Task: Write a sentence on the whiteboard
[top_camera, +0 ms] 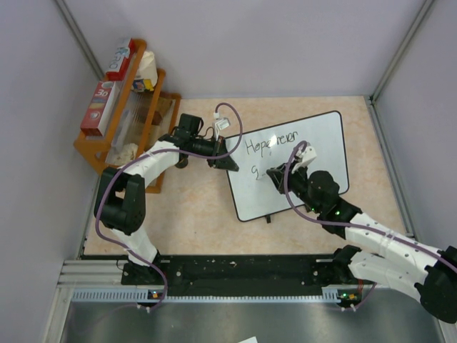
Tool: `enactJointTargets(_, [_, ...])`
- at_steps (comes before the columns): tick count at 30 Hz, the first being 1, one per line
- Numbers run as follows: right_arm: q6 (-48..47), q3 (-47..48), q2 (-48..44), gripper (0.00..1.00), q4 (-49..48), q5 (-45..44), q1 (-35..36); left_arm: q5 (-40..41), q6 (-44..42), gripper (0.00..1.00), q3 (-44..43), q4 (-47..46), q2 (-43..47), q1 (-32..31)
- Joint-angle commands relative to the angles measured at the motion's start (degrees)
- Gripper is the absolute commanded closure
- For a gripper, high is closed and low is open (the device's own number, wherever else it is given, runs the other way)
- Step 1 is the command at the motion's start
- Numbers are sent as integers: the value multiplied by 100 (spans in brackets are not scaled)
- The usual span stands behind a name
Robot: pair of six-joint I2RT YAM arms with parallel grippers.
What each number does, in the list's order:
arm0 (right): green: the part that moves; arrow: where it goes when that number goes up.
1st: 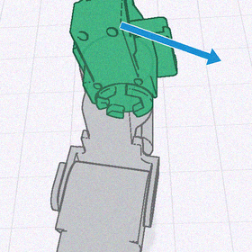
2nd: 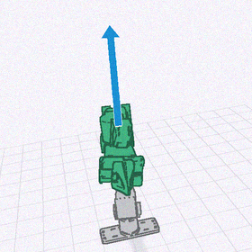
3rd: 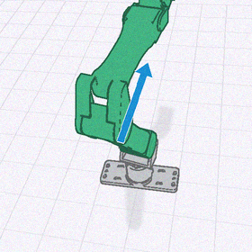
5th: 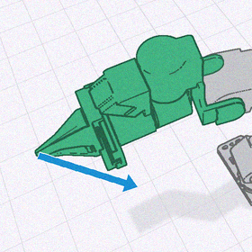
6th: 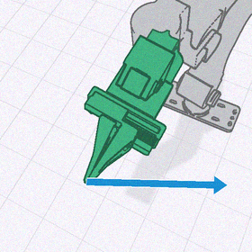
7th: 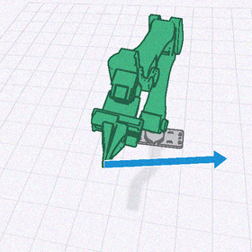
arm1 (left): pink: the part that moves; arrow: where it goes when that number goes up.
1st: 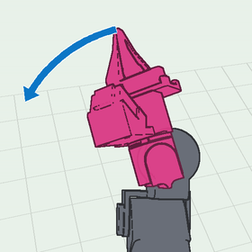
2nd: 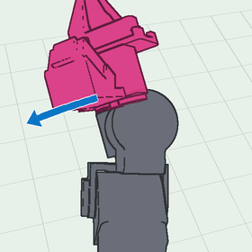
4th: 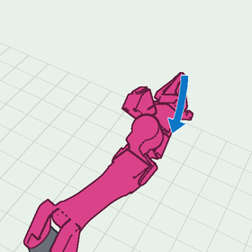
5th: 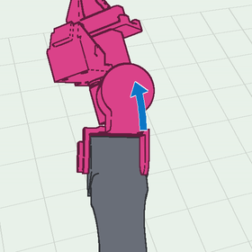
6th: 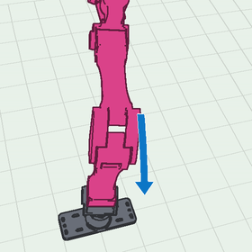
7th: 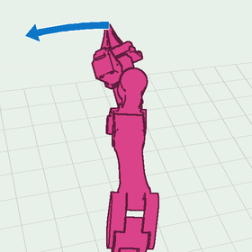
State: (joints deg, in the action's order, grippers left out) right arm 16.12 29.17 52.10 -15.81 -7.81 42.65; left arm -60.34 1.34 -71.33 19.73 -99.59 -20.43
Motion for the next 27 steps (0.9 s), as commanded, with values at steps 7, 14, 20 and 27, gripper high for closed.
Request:
enactJointTargets(7, [198,71,204,100,-352,184,41,1859,-969,100,286,339,-183,-190])
enactJointTargets(14, [366,370,258,100,-528,236,41,1859,-969,100,286,330,-210,-190])
enactJointTargets(20, [278,379,-243,100,-668,210,33,1876,-978,100,304,321,-201,-190])
enactJointTargets(27, [145,546,-235,100,-326,-98,-300,1876,-961,100,304,295,-192,-199])
